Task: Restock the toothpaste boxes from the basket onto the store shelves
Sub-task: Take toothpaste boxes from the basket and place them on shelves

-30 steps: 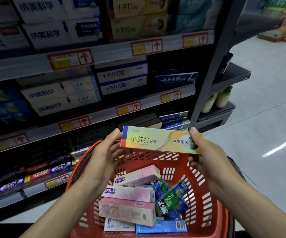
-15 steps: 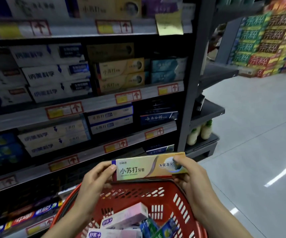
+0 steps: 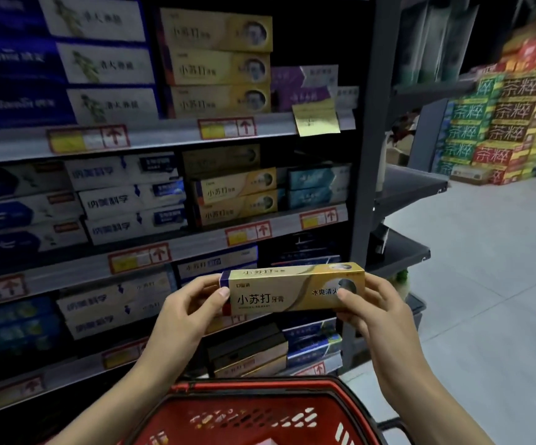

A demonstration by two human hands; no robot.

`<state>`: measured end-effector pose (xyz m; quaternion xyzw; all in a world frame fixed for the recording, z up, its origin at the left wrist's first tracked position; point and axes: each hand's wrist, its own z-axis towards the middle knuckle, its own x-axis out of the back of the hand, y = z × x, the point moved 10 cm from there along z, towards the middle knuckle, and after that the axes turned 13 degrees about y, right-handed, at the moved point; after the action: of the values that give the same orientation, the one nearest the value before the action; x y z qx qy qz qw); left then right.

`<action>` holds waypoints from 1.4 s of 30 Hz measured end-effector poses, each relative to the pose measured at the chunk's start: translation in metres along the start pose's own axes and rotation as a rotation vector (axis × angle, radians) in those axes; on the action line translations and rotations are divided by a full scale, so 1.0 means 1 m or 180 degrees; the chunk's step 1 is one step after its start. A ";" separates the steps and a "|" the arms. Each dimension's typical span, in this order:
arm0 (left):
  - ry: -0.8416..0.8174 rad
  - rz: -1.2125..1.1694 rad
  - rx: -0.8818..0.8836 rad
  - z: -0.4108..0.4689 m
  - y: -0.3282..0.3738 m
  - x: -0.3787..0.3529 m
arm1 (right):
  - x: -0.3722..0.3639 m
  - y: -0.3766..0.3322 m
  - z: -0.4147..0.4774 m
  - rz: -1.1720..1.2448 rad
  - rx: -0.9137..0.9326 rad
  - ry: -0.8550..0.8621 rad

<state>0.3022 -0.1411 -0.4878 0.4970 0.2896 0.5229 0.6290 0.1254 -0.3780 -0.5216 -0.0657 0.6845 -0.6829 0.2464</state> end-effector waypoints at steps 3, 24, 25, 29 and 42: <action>0.0204 0.0037 -0.0094 0.010 0.013 0.002 | -0.011 -0.009 0.015 -0.0135 0.0132 -0.0085; 0.2100 0.0891 -0.0790 0.186 0.078 0.052 | -0.202 -0.094 0.151 -0.0015 0.1184 -0.0501; 0.2190 0.0940 -0.0793 0.190 0.080 0.052 | -0.209 -0.096 0.157 -0.0077 0.1248 -0.0494; 0.2541 0.1201 -0.0685 0.203 0.081 0.055 | -0.225 -0.096 0.179 -0.0263 0.1279 -0.0407; 0.2497 0.1484 -0.0925 0.206 0.078 0.055 | -0.230 -0.070 0.204 -0.0682 0.1147 -0.0200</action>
<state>0.4717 -0.1584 -0.3374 0.2208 0.3100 0.8332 0.4011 0.3952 -0.4685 -0.3860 -0.1142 0.5323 -0.8142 0.2014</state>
